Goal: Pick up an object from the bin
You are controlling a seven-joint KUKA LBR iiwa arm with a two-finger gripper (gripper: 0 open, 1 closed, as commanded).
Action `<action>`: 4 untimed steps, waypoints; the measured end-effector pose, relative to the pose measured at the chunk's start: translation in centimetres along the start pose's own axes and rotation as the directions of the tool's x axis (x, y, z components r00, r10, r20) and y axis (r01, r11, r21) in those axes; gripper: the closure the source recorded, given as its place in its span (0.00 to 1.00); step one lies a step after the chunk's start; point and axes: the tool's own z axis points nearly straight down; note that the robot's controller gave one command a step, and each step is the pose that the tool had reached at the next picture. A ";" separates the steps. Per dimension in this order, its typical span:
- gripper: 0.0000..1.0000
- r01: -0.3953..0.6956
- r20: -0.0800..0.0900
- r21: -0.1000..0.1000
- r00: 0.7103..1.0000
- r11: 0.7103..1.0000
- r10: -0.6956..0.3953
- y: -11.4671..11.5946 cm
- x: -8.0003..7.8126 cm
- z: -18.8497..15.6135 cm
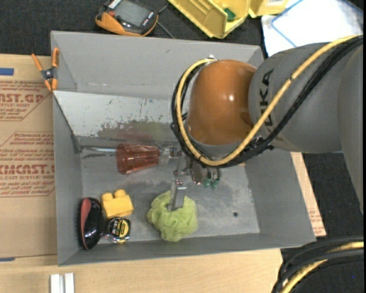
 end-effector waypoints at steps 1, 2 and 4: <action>0.00 0.000 0.000 0.000 1.000 1.000 0.000 0.0 0.0 0.0; 0.00 0.340 -0.004 -0.001 0.940 0.940 -0.340 -0.8 3.5 5.2; 0.00 0.450 -0.007 -0.003 0.893 0.893 -0.450 -1.4 3.6 2.2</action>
Offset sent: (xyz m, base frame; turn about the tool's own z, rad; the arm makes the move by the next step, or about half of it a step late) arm -0.0338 -0.0085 -0.0511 -0.3537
